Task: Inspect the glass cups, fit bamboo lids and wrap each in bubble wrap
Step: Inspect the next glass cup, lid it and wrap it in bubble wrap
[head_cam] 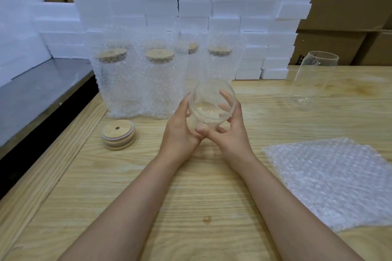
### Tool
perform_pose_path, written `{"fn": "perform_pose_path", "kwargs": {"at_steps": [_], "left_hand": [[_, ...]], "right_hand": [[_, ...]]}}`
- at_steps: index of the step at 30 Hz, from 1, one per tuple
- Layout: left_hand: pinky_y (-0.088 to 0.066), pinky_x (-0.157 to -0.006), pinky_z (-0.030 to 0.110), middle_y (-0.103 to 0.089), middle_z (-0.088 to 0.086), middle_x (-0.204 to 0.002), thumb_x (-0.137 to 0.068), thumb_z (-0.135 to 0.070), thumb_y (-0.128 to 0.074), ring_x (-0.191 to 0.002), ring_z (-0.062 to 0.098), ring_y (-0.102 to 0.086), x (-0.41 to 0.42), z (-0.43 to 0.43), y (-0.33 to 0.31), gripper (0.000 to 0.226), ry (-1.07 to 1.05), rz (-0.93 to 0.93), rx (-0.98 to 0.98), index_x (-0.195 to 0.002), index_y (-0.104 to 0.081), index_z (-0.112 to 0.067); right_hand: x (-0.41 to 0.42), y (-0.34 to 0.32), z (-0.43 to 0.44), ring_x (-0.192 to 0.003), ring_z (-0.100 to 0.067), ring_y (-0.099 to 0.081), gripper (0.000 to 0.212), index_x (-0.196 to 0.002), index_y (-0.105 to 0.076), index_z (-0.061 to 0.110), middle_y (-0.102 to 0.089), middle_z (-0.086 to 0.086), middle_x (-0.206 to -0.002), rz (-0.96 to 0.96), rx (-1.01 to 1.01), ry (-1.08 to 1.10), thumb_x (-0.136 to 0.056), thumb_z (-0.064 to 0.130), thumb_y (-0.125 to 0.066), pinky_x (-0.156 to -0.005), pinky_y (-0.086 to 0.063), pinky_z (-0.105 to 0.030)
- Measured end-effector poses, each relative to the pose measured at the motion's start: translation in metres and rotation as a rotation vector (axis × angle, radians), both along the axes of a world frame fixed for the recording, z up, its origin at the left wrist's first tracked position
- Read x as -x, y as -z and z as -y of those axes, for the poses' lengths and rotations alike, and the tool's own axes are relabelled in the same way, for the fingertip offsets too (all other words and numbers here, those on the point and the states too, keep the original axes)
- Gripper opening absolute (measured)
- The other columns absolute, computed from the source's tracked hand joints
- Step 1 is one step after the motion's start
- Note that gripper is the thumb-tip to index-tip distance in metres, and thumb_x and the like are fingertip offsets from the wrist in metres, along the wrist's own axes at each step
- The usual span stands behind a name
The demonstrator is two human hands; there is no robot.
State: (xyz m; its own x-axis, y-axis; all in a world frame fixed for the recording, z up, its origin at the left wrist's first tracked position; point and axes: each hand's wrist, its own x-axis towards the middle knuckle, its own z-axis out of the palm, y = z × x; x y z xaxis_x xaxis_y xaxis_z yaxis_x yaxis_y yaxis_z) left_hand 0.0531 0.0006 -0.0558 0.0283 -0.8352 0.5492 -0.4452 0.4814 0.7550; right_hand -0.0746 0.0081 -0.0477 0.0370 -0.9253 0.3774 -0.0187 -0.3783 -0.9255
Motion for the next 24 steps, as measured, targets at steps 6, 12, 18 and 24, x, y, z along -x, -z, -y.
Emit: {"fn": "perform_pose_path", "kwargs": {"at_steps": [6,12,18,24], "left_hand": [[-0.043,-0.102,0.033,-0.054,-0.007,-0.137,-0.073,-0.013,-0.078,-0.122,0.014,-0.053,-0.0032,0.0015,0.0045,0.081,-0.063,0.083,0.004,-0.142,-0.039,-0.03],[-0.033,-0.092,0.001,-0.053,-0.009,-0.139,-0.07,-0.001,-0.076,-0.12,0.009,-0.052,-0.0029,0.0041,0.0066,0.103,-0.149,0.098,0.018,-0.121,-0.02,-0.071],[-0.03,-0.089,-0.003,-0.053,-0.01,-0.139,-0.071,-0.004,-0.077,-0.119,0.008,-0.052,-0.0039,0.0055,0.0073,0.1,-0.157,0.105,0.04,-0.123,-0.021,-0.068],[-0.023,-0.093,-0.006,-0.045,-0.015,-0.14,-0.071,-0.004,-0.078,-0.123,-0.01,-0.035,-0.0043,0.0033,0.0049,0.088,-0.136,0.094,0.075,-0.14,-0.036,-0.038]], "right_hand": [[0.0024,0.0053,0.0033,-0.101,0.022,-0.052,0.084,-0.123,-0.038,0.032,-0.045,0.019,-0.118,0.083,0.038,-0.091,-0.065,-0.013,-0.078,-0.075,-0.047,-0.006],[0.0,0.01,0.0083,-0.106,0.021,-0.049,0.09,-0.121,-0.035,0.03,-0.046,0.022,-0.119,0.047,0.048,-0.096,-0.057,-0.008,-0.086,-0.084,-0.044,-0.008],[-0.0012,0.0098,0.0071,-0.108,0.018,-0.051,0.089,-0.12,-0.035,0.029,-0.049,0.025,-0.119,0.052,0.033,-0.108,-0.054,0.0,-0.086,-0.087,-0.044,-0.013],[0.0012,0.0066,0.0048,-0.103,0.025,-0.05,0.081,-0.129,-0.034,0.032,-0.044,0.018,-0.127,0.094,-0.01,-0.164,-0.072,-0.01,-0.074,-0.08,-0.044,-0.004]]}}
